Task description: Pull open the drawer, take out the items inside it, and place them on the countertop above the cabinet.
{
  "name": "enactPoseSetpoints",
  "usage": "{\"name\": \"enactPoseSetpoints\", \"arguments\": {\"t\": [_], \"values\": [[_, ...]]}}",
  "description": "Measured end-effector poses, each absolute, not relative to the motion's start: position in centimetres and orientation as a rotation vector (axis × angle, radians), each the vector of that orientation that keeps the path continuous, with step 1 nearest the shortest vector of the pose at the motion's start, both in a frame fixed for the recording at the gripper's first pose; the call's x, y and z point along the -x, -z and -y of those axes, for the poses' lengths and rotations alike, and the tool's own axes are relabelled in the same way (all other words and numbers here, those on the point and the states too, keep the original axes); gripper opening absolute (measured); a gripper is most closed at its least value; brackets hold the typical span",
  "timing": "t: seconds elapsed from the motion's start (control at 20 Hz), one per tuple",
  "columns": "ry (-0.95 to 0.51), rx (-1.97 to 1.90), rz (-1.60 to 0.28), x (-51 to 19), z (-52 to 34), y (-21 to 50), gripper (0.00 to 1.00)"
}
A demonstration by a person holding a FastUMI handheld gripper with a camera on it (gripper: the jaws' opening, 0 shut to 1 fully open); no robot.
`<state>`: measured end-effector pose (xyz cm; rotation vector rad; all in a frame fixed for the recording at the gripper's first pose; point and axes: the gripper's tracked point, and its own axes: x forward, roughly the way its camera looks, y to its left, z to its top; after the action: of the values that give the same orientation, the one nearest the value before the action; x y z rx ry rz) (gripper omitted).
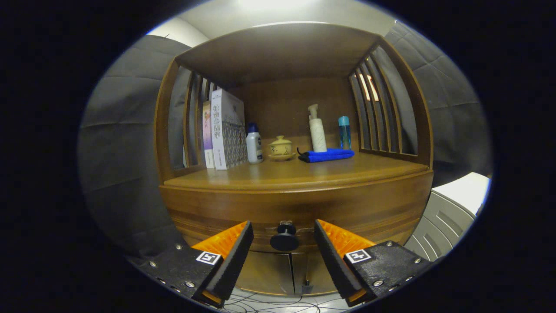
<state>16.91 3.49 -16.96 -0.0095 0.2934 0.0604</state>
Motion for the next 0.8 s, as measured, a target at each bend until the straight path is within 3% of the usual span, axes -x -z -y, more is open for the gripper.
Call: {"name": "enactPoseSetpoints", "arguments": {"t": [0.2,0.45,0.65,0.8], "values": [[-0.032,0.028,-0.342,-18.0,-2.8,18.8,0.78],[-0.053,-0.012,-0.402,-18.3,-3.5,20.1,0.51],[-0.042,0.025,-0.419,-18.2,-3.4,20.1,0.38],[-0.041,0.04,-0.415,-17.3,-3.4,20.1,0.37]]}}
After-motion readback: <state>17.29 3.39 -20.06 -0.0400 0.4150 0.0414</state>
